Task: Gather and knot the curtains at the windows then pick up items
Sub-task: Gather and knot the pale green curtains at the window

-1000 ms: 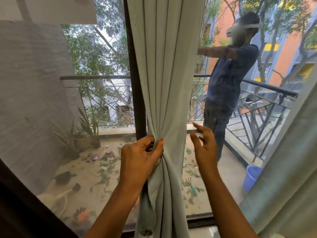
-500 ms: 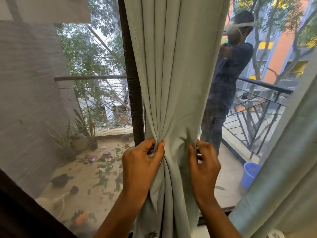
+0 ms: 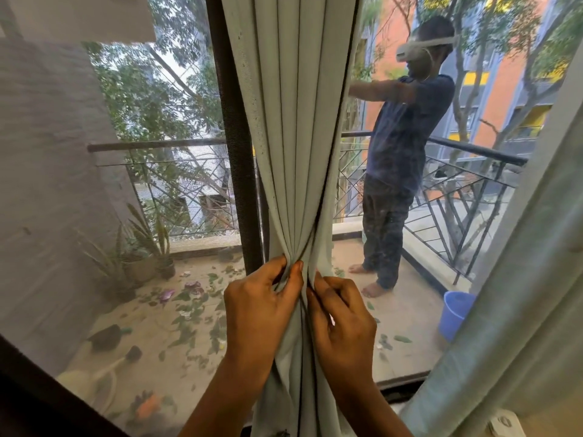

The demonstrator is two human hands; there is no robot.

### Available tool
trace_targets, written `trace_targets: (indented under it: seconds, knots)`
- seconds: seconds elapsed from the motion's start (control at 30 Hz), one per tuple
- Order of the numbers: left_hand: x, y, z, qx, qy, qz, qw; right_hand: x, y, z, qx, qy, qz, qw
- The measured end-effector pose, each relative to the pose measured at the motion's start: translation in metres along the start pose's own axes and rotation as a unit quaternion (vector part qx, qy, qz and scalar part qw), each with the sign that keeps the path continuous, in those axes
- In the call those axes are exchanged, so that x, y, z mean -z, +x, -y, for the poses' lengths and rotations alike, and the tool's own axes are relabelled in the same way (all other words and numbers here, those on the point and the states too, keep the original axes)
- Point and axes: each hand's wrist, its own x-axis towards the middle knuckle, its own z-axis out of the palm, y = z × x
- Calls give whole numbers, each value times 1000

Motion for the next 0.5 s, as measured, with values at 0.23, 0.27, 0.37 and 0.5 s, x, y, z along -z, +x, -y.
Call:
trace_targets:
  seconds: [0.23, 0.27, 0.37, 0.5]
  knots:
    - [10, 1, -1, 39, -77, 58, 995, -4, 8, 1, -30, 34, 92, 995]
    - [12, 3, 1, 41, -76, 59, 995, -3, 10, -1, -18, 48, 112, 992]
    - [14, 8, 2, 25, -50, 28, 998, 4, 19, -15, -13, 147, 162, 976]
    - [11, 8, 6, 49, -47, 3, 998, 1, 48, -53, -179, 129, 40, 975]
